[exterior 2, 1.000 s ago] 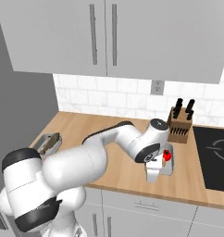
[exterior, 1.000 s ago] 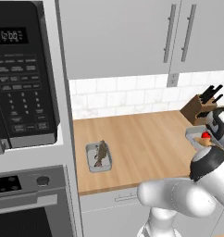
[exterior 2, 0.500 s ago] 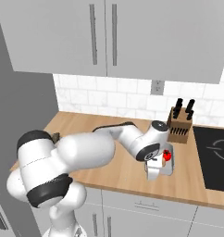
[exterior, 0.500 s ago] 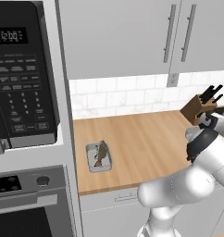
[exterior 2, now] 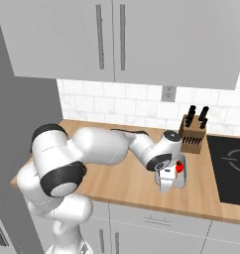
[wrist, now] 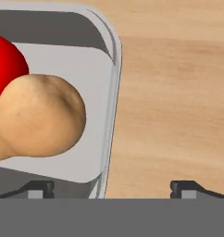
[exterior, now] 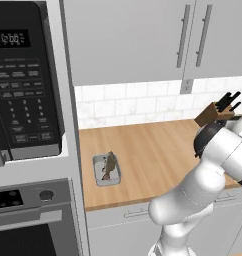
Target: Take the meat container that has the fish and place it on the second highest rack of the freezer. Then take the vegetable container that has the tomato and squash and place it on the highest rack of the freezer.
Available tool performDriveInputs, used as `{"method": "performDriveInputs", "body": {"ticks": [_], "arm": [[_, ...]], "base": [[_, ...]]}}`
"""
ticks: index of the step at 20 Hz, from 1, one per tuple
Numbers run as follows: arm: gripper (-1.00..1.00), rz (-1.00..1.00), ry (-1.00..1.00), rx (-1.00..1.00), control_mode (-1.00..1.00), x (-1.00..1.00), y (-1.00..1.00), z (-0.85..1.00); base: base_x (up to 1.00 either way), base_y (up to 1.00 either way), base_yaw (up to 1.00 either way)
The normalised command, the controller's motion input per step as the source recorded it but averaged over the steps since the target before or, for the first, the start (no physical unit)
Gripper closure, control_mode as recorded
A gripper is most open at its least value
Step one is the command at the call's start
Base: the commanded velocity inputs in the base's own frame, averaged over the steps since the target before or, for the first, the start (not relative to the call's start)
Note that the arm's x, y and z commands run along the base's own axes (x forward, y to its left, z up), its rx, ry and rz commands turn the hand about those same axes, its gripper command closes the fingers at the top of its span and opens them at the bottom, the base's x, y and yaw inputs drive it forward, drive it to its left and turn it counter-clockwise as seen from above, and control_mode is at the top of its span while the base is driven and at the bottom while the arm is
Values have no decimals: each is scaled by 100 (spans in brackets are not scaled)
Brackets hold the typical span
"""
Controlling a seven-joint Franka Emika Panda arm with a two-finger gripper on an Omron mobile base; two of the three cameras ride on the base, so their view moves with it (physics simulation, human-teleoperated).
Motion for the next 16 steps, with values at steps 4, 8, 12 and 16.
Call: {"method": "performDriveInputs", "body": {"ticks": [4, 8, 12, 16], "arm": [[-100, 0, 0, 0, -100, 17, -18, -17], [-100, 0, 0, 0, -100, 18, -2, -29], [100, 0, 0, 0, -100, 16, 0, -20], [100, 0, -8, 0, -100, 3, 2, -20]], "base": [[0, 0, 0], [0, 0, 0], [0, 0, 0], [0, 0, 0]]}}
